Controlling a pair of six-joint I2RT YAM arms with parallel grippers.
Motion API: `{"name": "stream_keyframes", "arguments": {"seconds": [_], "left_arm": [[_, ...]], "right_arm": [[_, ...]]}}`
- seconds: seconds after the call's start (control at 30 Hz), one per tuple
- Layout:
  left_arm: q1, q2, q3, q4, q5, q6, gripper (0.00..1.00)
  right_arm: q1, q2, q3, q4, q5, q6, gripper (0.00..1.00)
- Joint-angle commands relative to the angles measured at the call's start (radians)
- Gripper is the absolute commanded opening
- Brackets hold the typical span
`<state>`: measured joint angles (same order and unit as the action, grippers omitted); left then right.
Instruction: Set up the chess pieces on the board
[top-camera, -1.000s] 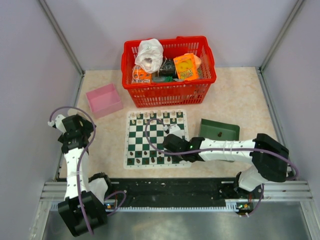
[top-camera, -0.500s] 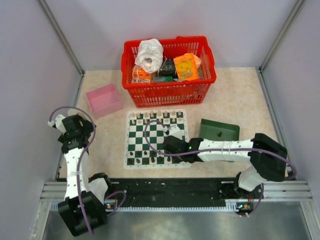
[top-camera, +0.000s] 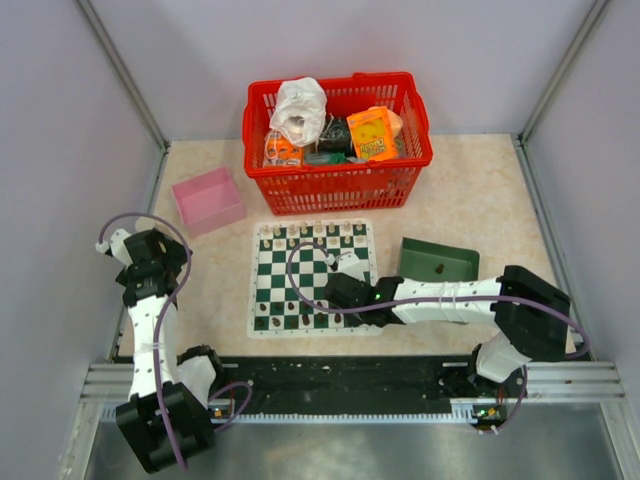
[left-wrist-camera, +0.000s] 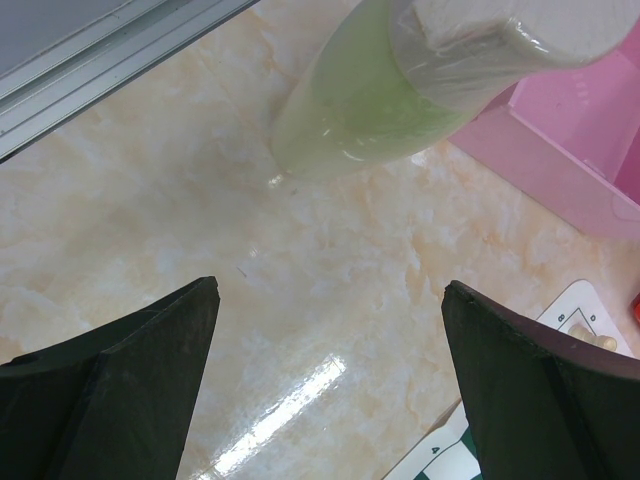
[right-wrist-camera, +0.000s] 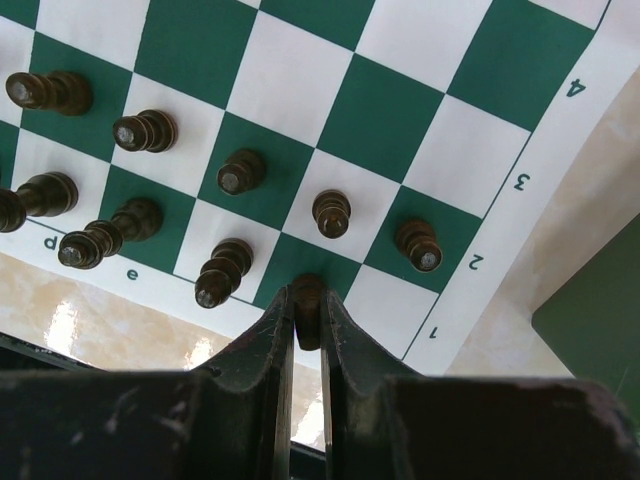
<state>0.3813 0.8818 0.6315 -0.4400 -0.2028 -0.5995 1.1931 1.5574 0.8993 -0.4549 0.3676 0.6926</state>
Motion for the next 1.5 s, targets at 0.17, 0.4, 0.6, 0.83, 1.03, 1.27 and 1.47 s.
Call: {"name": "stream_keyframes", "arguments": {"seconds": [0.17, 0.4, 0.6, 0.83, 1.03, 1.27, 1.47], "left_arm": [[0.007, 0.003, 0.004, 0.037, -0.020, 0.012, 0.99], [0.007, 0.000, 0.005, 0.034, -0.021, 0.014, 0.99], [0.007, 0.000, 0.005, 0.032, -0.018, 0.012, 0.99], [0.007, -0.006, 0.002, 0.035, -0.018, 0.009, 0.99], [0.007, 0.005, 0.007, 0.038, 0.003, 0.001, 0.99], [0.007, -0.029, 0.008, 0.032, 0.003, 0.017, 0.99], [0.007, -0.027, 0.013, 0.030, 0.017, 0.007, 0.99]], "right_arm": [[0.017, 0.003, 0.027, 0.022, 0.007, 0.010, 0.12], [0.019, -0.023, 0.033, 0.022, -0.001, 0.002, 0.20], [0.017, -0.065, 0.035, 0.021, 0.008, -0.007, 0.36], [0.017, -0.178, 0.067, -0.037, 0.095, -0.045, 0.43], [-0.010, -0.308, 0.066, -0.100, 0.329, -0.103, 0.69], [-0.294, -0.434, 0.003, -0.079, 0.318, -0.166, 0.92], [-0.542, -0.503, -0.063, -0.041, 0.128, -0.183, 0.95]]}}
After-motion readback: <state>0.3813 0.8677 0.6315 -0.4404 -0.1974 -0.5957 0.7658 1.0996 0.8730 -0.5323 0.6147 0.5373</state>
